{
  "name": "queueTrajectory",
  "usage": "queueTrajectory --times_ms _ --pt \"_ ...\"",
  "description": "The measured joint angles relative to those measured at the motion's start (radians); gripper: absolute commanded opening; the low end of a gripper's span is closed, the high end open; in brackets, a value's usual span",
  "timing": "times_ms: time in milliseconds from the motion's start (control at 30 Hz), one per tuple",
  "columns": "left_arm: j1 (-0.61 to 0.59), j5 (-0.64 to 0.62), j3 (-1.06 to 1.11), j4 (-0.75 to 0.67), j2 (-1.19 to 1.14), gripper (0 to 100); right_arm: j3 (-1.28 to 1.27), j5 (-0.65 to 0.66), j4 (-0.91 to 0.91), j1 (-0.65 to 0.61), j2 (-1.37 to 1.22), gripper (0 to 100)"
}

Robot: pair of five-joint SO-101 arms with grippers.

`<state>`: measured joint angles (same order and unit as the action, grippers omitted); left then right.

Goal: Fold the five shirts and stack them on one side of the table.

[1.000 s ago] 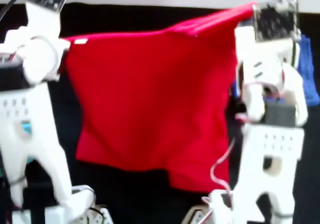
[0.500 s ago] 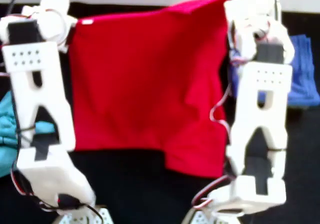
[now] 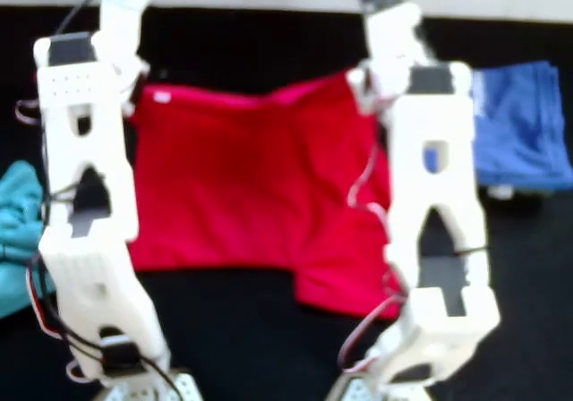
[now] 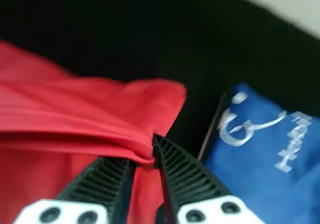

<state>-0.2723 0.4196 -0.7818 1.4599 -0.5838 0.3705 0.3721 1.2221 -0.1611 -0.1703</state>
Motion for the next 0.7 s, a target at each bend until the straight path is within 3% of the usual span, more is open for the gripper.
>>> queueTrajectory --times_ms 200,467,700 --pt "0.0 0.0 0.0 0.092 -0.086 1 -0.242 0.0 -0.014 0.005 0.002 0.5" --pt "-0.002 0.037 0.0 0.281 -0.158 1 -0.486 0.0 -0.066 0.112 0.006 0.5" --pt "-0.021 0.069 0.167 0.293 -0.046 1 -0.744 0.0 -0.041 0.123 0.284 0.5"
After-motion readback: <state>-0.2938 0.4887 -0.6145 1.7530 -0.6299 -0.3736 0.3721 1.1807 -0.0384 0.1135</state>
